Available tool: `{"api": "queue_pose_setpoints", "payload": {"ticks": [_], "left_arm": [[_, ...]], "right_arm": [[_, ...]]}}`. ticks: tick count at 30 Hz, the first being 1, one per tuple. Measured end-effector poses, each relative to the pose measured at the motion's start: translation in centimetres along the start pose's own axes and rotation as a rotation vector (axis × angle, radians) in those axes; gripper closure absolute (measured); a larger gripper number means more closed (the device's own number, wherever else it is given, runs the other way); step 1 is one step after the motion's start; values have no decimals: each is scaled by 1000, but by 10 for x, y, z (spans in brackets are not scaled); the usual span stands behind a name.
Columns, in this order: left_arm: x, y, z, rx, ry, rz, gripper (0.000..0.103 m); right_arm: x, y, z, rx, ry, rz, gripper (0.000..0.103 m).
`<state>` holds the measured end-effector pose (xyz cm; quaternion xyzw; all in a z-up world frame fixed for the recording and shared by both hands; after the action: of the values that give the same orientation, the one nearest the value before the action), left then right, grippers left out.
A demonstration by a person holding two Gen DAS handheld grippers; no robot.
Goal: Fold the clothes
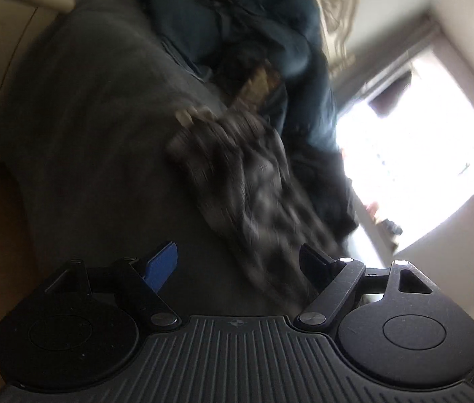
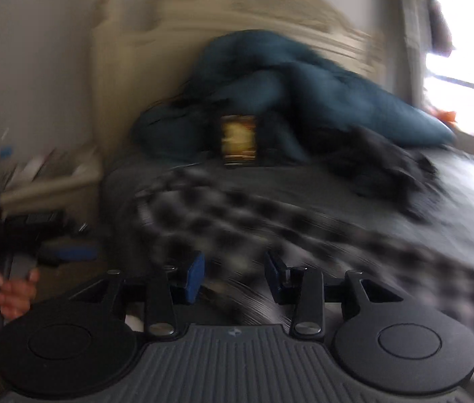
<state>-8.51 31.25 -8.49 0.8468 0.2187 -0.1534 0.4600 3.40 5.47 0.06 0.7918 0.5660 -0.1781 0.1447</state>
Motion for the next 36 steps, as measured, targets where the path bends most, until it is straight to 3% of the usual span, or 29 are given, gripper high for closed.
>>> {"api": "queue_pose_setpoints", "payload": {"ticks": [1,5,11,20,24,26,30,32,34,36], "left_arm": [[6,-4,-7,-29,2,2,22],[24,-18,-31,-135,19,14,22],[31,-38,-56,-209,58,11,22],[25,-66,-59,-264,54,-28,22],[23,-69,-58,-240,40,-20,22],[26,-68,-60,-221,31,-9,22],[35,-61,-65,-197,5,52,22],[44,-58,-67,-201,-26,103,21],[55,-57,-69,-227,-59,139,20],[67,-55,-71,-253,-92,175,19]], "right_arm": [[19,-13,-4,-57,-4,-13,47],[86,-53,-15,-260,-35,-22,36],[163,-90,-27,-478,-100,-24,24],[251,-129,6,-750,-172,62,20],[258,-123,2,-653,-141,55,20],[257,-114,-4,-570,-131,46,33],[253,-90,-19,-360,-117,18,42],[250,-84,-20,-298,-109,14,48],[248,-80,-21,-248,-99,15,62],[247,-75,-23,-203,-87,10,69]]}}
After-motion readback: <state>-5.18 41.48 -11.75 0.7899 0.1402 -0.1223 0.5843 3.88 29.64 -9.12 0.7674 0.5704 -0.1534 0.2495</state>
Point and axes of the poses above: each gripper's, at about its wrist camera, not at the fingertips, and x roughly the way its jaws point, y to its right, z to its underside, the point moved 1 cm from there along x, roughly the way its jaws point, and after that the axes turned 8 degrees about -z, right-handed, at the moved point
